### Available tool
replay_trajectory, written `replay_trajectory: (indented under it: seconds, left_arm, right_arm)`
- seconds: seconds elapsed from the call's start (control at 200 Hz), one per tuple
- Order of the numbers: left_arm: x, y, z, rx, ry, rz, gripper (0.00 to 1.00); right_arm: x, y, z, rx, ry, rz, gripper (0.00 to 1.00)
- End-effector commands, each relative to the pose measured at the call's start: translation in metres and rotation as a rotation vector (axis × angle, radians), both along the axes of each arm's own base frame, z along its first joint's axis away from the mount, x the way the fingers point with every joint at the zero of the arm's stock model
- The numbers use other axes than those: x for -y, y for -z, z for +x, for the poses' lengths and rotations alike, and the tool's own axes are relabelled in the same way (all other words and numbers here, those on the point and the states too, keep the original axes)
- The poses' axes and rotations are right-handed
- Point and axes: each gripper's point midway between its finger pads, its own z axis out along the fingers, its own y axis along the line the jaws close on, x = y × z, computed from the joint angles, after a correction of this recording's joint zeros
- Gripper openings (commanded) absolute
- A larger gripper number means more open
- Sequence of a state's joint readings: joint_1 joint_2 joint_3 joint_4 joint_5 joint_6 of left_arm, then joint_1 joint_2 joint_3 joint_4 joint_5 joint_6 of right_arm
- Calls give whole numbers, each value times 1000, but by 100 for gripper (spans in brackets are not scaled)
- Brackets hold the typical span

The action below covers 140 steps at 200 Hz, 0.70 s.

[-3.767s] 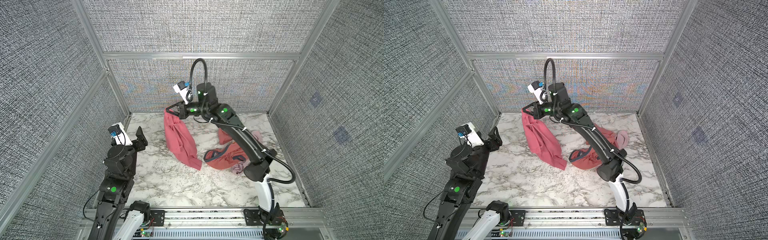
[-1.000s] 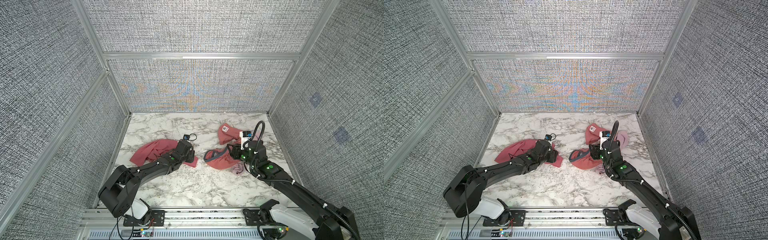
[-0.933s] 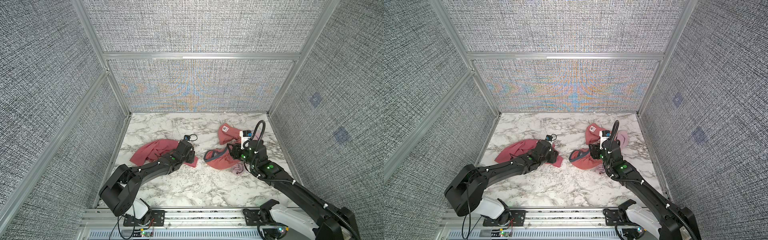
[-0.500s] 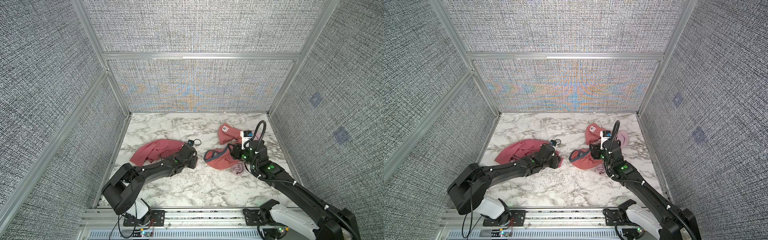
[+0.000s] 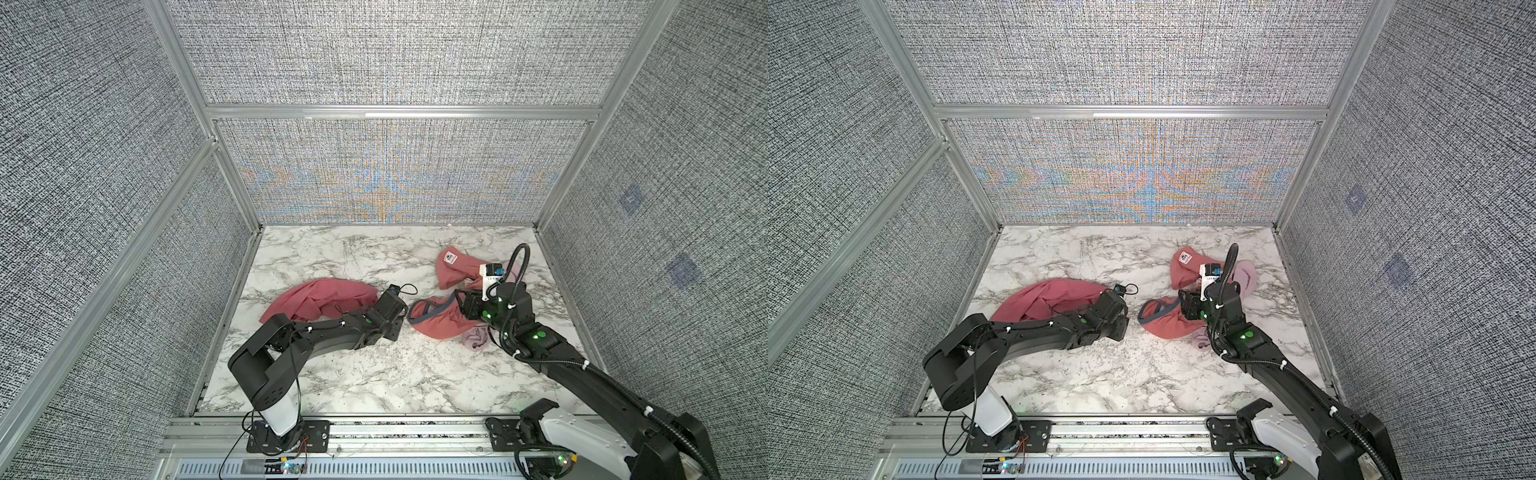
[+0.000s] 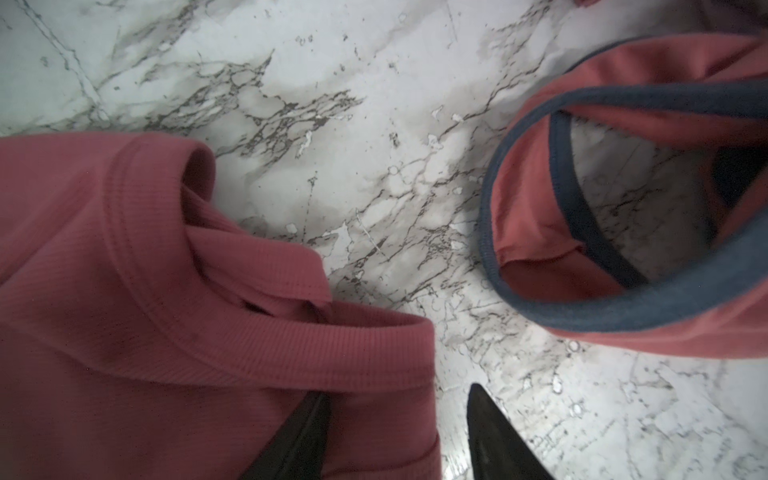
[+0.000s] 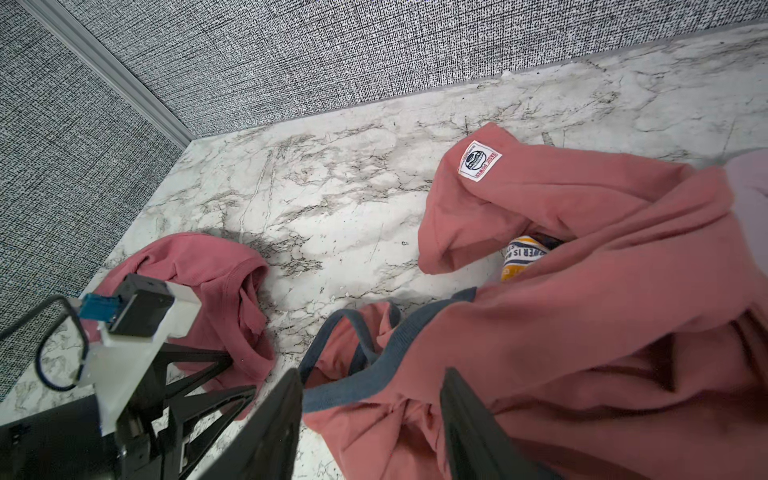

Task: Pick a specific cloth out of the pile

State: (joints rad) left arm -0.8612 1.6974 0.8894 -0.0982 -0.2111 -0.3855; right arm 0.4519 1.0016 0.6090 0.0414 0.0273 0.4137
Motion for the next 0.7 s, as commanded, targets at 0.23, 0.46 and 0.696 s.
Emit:
replay_trajectory:
  seconds: [0.23,0.46,0.696]
  left_arm:
    - [-10,20,-3,-21,-30,132,49]
    - [-9,29,-6,-33,-24,157,48]
    - [-10,29,-6,-33,-35,178,6]
  right_arm:
    - [0,-11,4,37,15,21,55]
    - [3,-10,4,39,26,18,55]
    - [5,-11,4,44,34,15,55]
